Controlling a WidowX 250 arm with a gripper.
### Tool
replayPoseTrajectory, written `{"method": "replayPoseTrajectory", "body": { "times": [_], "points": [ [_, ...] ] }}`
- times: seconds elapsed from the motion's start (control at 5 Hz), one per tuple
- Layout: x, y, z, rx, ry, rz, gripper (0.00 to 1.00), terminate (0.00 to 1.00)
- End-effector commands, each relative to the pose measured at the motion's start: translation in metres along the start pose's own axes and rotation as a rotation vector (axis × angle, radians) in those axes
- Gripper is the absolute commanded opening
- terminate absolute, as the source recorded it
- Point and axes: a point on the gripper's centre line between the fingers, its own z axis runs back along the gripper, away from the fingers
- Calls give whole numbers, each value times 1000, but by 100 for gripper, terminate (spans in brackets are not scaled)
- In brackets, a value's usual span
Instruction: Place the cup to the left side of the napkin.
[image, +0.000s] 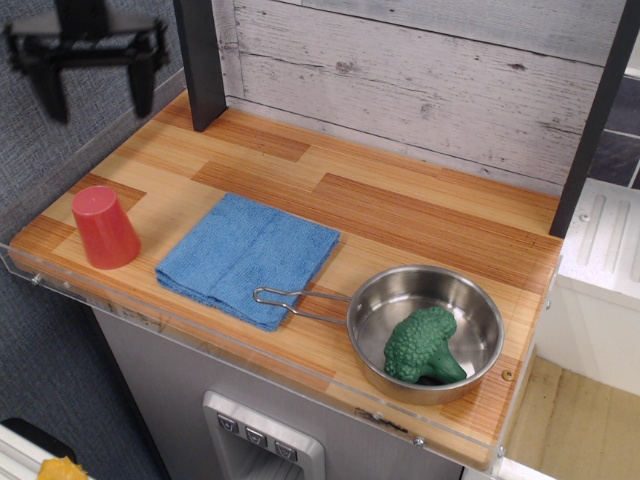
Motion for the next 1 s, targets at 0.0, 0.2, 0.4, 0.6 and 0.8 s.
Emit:
{"method": "replayPoseTrajectory", "body": {
  "times": [0.0, 0.2, 0.4, 0.6, 0.8],
  "points": [
    [15, -29, 32, -24, -133, -128, 100, 0],
    [29, -44, 31, -57, -151, -196, 100, 0],
    [41, -57, 27, -88, -140, -233, 100, 0],
    [50, -71, 28, -193, -176, -374, 100, 0],
    [50, -71, 28, -193, -176, -374, 100, 100]
  ]
}}
